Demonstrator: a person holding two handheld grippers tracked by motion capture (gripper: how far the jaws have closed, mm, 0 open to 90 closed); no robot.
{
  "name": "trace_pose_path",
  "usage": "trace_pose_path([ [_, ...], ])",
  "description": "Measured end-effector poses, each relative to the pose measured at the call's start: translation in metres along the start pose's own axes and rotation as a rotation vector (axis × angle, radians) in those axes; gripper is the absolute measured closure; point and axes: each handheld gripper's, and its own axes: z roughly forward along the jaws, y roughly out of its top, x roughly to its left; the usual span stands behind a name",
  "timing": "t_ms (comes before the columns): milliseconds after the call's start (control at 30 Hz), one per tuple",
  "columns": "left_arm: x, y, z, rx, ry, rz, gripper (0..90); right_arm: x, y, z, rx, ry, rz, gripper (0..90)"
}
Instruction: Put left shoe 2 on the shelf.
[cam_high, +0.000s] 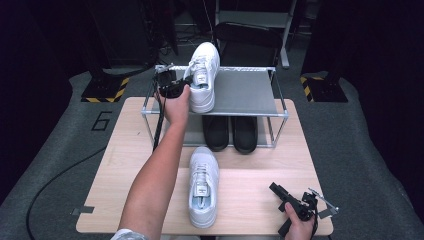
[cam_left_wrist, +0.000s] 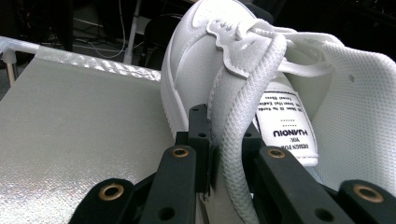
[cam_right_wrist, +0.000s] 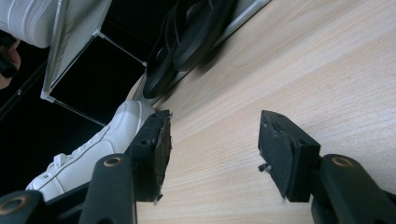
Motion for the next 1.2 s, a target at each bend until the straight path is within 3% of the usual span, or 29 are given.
trace_pose_path([
  [133,-0.001,-0.002,0.004,0.015,0.005,-0.022,81.6,0.001,0.000,0.002,0.003,0.007,0.000,44.0],
  [200,-0.001,-0.002,0.005,0.014,0.014,-0.007,81.5,0.000,-0.001,0.002,0.007,0.012,-0.004,44.0],
  [400,0.002,-0.004,0.011,0.032,0.005,-0.034,81.3,0.000,-0.002,0.002,0.016,0.002,0.002,44.0],
  [633,0.003,-0.003,0.016,0.047,0.020,-0.034,80.0,0.000,-0.002,0.003,0.028,-0.006,-0.001,44.0],
  [800,0.005,-0.003,0.022,0.082,0.021,-0.050,78.6,0.000,-0.003,0.003,0.024,-0.001,-0.001,44.0],
  [967,0.002,0.000,0.026,0.091,0.029,-0.014,77.4,0.000,-0.004,0.005,0.034,0.001,-0.004,44.0],
  [1200,0.003,0.000,0.026,0.092,0.008,-0.004,71.7,0.000,-0.003,0.005,0.023,0.006,-0.006,44.1],
])
